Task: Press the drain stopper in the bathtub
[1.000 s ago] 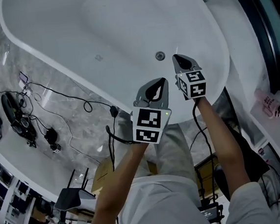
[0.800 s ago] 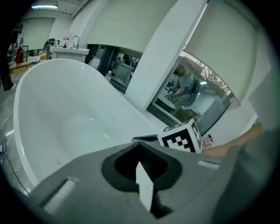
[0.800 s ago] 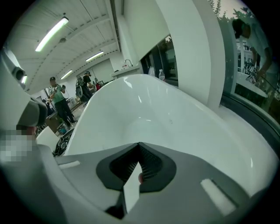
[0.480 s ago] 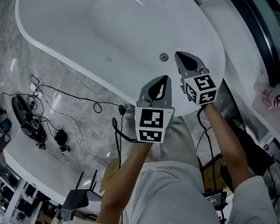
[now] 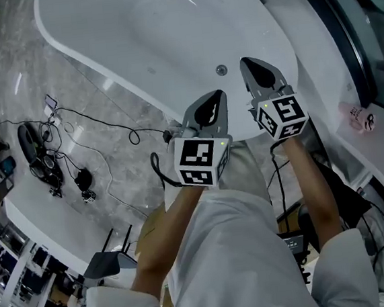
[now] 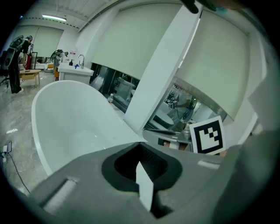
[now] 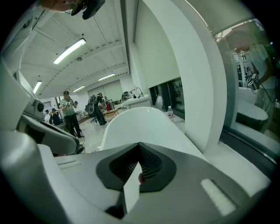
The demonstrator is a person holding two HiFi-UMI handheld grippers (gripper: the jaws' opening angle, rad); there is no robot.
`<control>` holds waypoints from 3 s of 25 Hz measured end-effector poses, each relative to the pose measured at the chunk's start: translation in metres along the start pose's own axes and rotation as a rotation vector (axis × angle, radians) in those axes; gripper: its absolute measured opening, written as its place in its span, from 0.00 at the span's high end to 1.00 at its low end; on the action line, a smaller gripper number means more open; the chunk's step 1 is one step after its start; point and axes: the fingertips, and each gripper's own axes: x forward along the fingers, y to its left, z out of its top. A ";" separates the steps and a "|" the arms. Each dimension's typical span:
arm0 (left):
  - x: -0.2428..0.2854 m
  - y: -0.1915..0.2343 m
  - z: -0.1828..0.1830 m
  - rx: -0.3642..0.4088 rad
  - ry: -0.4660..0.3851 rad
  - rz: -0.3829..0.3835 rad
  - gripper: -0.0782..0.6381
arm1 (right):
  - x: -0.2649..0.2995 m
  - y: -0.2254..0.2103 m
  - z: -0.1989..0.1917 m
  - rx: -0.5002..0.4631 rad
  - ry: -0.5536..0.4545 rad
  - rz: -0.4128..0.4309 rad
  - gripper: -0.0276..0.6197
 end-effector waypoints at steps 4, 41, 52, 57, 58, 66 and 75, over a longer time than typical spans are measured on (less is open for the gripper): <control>-0.025 -0.010 0.012 -0.007 -0.025 -0.006 0.89 | -0.024 0.018 0.028 -0.015 -0.029 0.004 0.95; -0.199 -0.125 0.141 0.247 -0.240 -0.315 0.89 | -0.237 0.154 0.213 0.086 -0.404 -0.031 0.95; -0.218 -0.126 0.141 0.350 -0.268 -0.288 0.89 | -0.247 0.195 0.204 -0.020 -0.418 -0.161 0.95; -0.215 -0.131 0.140 0.370 -0.266 -0.289 0.89 | -0.251 0.192 0.199 0.005 -0.415 -0.200 0.95; -0.214 -0.131 0.140 0.367 -0.262 -0.291 0.89 | -0.252 0.191 0.199 0.007 -0.414 -0.209 0.95; -0.208 -0.132 0.140 0.363 -0.242 -0.292 0.89 | -0.249 0.195 0.201 0.001 -0.411 -0.175 0.95; -0.198 -0.136 0.143 0.357 -0.232 -0.302 0.89 | -0.242 0.188 0.199 0.006 -0.381 -0.164 0.95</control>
